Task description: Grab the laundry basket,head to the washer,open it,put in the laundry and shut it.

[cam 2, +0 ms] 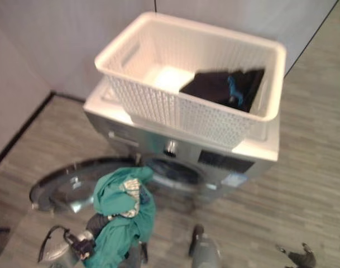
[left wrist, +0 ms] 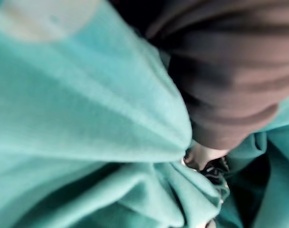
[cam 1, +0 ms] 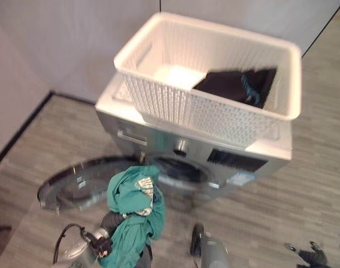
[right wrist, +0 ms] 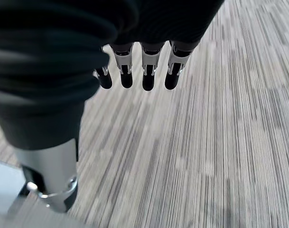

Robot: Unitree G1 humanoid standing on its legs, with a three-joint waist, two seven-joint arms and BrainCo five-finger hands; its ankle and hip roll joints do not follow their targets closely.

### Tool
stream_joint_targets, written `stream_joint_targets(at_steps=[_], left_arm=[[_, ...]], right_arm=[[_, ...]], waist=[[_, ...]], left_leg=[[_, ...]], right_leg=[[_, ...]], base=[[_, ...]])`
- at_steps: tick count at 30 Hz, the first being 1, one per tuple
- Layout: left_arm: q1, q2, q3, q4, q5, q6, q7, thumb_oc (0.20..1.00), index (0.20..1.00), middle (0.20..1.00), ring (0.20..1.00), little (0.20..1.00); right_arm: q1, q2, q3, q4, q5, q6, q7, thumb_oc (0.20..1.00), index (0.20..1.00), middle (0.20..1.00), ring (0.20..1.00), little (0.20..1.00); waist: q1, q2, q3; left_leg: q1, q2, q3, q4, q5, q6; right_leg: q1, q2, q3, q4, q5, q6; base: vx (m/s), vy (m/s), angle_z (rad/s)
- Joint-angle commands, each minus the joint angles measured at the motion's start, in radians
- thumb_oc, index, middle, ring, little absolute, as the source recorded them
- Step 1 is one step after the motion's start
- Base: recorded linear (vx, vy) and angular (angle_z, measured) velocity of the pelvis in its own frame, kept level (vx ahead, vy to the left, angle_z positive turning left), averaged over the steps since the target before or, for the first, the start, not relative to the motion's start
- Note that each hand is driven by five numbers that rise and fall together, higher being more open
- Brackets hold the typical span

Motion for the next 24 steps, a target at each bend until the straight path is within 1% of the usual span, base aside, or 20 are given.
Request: stream_joint_targets(at_steps=[1, 2, 3, 4, 7, 10, 11, 12, 13, 14, 15, 18, 22, 23, 24], left_arm=[[-0.066, -0.041, -0.006, -0.016, 0.071, -0.081, 0.049, 0.2, 0.2, 0.2, 0.2, 0.2], [-0.082, -0.064, -0.018, 0.002, 0.082, -0.085, 0.075, 0.2, 0.2, 0.2, 0.2, 0.2], [-0.126, -0.111, -0.036, 0.046, 0.095, -0.086, 0.107, 0.2, 0.2, 0.2, 0.2, 0.2], [-0.127, -0.111, -0.037, 0.047, 0.095, -0.086, 0.107, 0.2, 0.2, 0.2, 0.2, 0.2], [-0.213, -0.173, -0.048, 0.112, 0.141, -0.109, 0.177, 0.2, 0.2, 0.2, 0.2, 0.2], [-0.314, -0.244, -0.043, 0.203, 0.166, -0.131, 0.253, 0.2, 0.2, 0.2, 0.2, 0.2], [-0.342, -0.263, -0.038, 0.231, 0.174, -0.136, 0.274, 0.2, 0.2, 0.2, 0.2, 0.2], [-0.342, -0.263, -0.038, 0.231, 0.174, -0.136, 0.274, 0.2, 0.2, 0.2, 0.2, 0.2], [-0.398, -0.292, -0.032, 0.28, 0.191, -0.146, 0.312, 0.2, 0.2, 0.2, 0.2, 0.2], [-0.398, -0.293, -0.032, 0.28, 0.191, -0.146, 0.312, 0.2, 0.2, 0.2, 0.2, 0.2], [-0.461, -0.333, -0.027, 0.353, 0.192, -0.156, 0.359, 0.2, 0.2, 0.2, 0.2, 0.2], [-0.567, -0.384, -0.013, 0.455, 0.213, -0.174, 0.422, 0.2, 0.2, 0.2, 0.2, 0.2], [-0.697, -0.447, 0.019, 0.609, 0.202, -0.201, 0.495, 0.2, 0.2, 0.2, 0.2, 0.2], [-0.754, -0.469, 0.045, 0.687, 0.199, -0.212, 0.534, 0.2, 0.2, 0.2, 0.2, 0.2], [-0.755, -0.469, 0.046, 0.689, 0.199, -0.212, 0.534, 0.2, 0.2, 0.2, 0.2, 0.2]], right_arm=[[-0.025, -0.027, 0.045, -0.043, -0.014, -0.026, -0.012, 1.0, 1.0, 1.0, 1.0, 1.0], [-0.023, -0.025, 0.053, -0.062, -0.016, -0.027, -0.015, 1.0, 1.0, 1.0, 1.0, 1.0], [-0.034, -0.012, 0.07, -0.078, -0.011, -0.028, -0.026, 1.0, 1.0, 1.0, 1.0, 1.0], [-0.034, -0.013, 0.07, -0.078, -0.011, -0.028, -0.026, 1.0, 1.0, 1.0, 1.0, 1.0], [-0.049, 0.003, 0.112, -0.138, -0.027, -0.026, -0.043, 1.0, 1.0, 1.0, 1.0, 1.0], [-0.041, 0.016, 0.151, -0.205, -0.048, -0.027, -0.05, 1.0, 1.0, 1.0, 1.0, 1.0], [-0.036, 0.019, 0.158, -0.228, -0.052, -0.026, -0.051, 1.0, 1.0, 1.0, 1.0, 1.0], [-0.036, 0.019, 0.158, -0.228, -0.052, -0.026, -0.051, 1.0, 1.0, 1.0, 1.0, 1.0], [-0.029, 0.021, 0.174, -0.242, -0.057, -0.026, -0.05, 1.0, 1.0, 1.0, 1.0, 1.0], [-0.029, 0.021, 0.174, -0.242, -0.057, -0.026, -0.05, 1.0, 1.0, 1.0, 1.0, 1.0], [-0.035, 0.032, 0.194, -0.232, -0.052, -0.026, -0.053, 1.0, 1.0, 1.0, 1.0, 1.0], [-0.058, 0.044, 0.232, -0.222, -0.052, -0.023, -0.06, 1.0, 1.0, 1.0, 1.0, 1.0], [-0.096, 0.06, 0.291, -0.218, -0.043, -0.031, -0.067, 1.0, 1.0, 1.0, 1.0, 1.0], [-0.117, 0.068, 0.323, -0.222, -0.037, -0.038, -0.07, 1.0, 1.0, 1.0, 1.0, 1.0], [-0.118, 0.068, 0.324, -0.222, -0.037, -0.038, -0.07, 1.0, 1.0, 1.0, 1.0, 1.0]], waist=[[-0.021, -0.021, -0.002], [-0.023, -0.021, 0.011], [-0.028, -0.02, 0.031], [-0.028, -0.02, 0.03], [-0.04, -0.022, 0.056], [-0.058, -0.03, 0.075], [-0.063, -0.033, 0.079], [-0.063, -0.033, 0.079], [-0.073, -0.037, 0.084], [-0.073, -0.037, 0.084], [-0.085, -0.042, 0.088], [-0.101, -0.053, 0.091], [-0.124, -0.071, 0.09], [-0.134, -0.086, 0.09], [-0.135, -0.085, 0.09]], left_leg=[[-0.042, -0.031, 0.009, 0.093, 0.007, 0.006], [-0.059, -0.03, 0.007, 0.104, 0.005, 0.008], [-0.085, -0.031, 0.006, 0.111, 0.004, 0.011], [-0.087, -0.031, 0.006, 0.112, 0.004, 0.011], [-0.131, -0.033, 0.004, 0.139, -0.007, 0.018], [-0.17, -0.03, 0.011, 0.184, -0.03, 0.025], [-0.179, -0.029, 0.013, 0.193, -0.036, 0.027], [-0.179, -0.029, 0.013, 0.193, -0.036, 0.027], [-0.19, -0.03, 0.014, 0.201, -0.044, 0.031], [-0.19, -0.03, 0.014, 0.201, -0.044, 0.031], [-0.191, -0.029, 0.014, 0.214, -0.077, 0.027], [-0.219, -0.026, 0.026, 0.236, -0.091, 0.028], [-0.265, -0.011, 0.04, 0.29, -0.121, 0.03], [-0.292, 0.0, 0.044, 0.328, -0.139, 0.029], [-0.294, 0.001, 0.044, 0.33, -0.14, 0.029]], right_leg=[[0.055, 0.026, -0.024, -0.156, 0.131, 0.033], [0.033, 0.025, -0.024, -0.139, 0.129, 0.031], [-0.004, 0.022, -0.017, -0.113, 0.127, 0.03], [-0.006, 0.022, -0.017, -0.112, 0.127, 0.03], [-0.067, 0.018, 0.003, -0.075, 0.129, 0.029], [-0.109, 0.017, 0.023, -0.052, 0.132, 0.028], [-0.118, 0.019, 0.031, -0.051, 0.132, 0.027], [-0.118, 0.019, 0.031, -0.051, 0.132, 0.027], [-0.134, 0.023, 0.044, -0.05, 0.134, 0.025], [-0.135, 0.023, 0.044, -0.05, 0.134, 0.025], [-0.14, 0.026, 0.062, -0.049, 0.119, 0.034], [-0.169, 0.028, 0.079, -0.052, 0.126, 0.035], [-0.222, 0.037, 0.105, -0.028, 0.124, 0.03], [-0.248, 0.046, 0.119, -0.011, 0.12, 0.027], [-0.249, 0.046, 0.119, -0.01, 0.119, 0.027]], base=[[-0.06, -0.014, 0.18], [-0.04, 0.009, 0.3], [-0.04, 0.009, 0.24], [-0.03, 0.026, 0.0], [-0.03, 0.026, -0.04], [0.0, 0.029, -0.11], [0.0, 0.014, -0.05], [0.03, 0.02, -0.07], [0.03, 0.02, -0.11], [0.12, 0.06, -0.12], [0.1, 0.059, -0.13], [0.04, 0.055, -0.17], [0.02, 0.028, -0.19], [0.01, 0.016, -0.32], [0.0, 0.012, -0.28]])
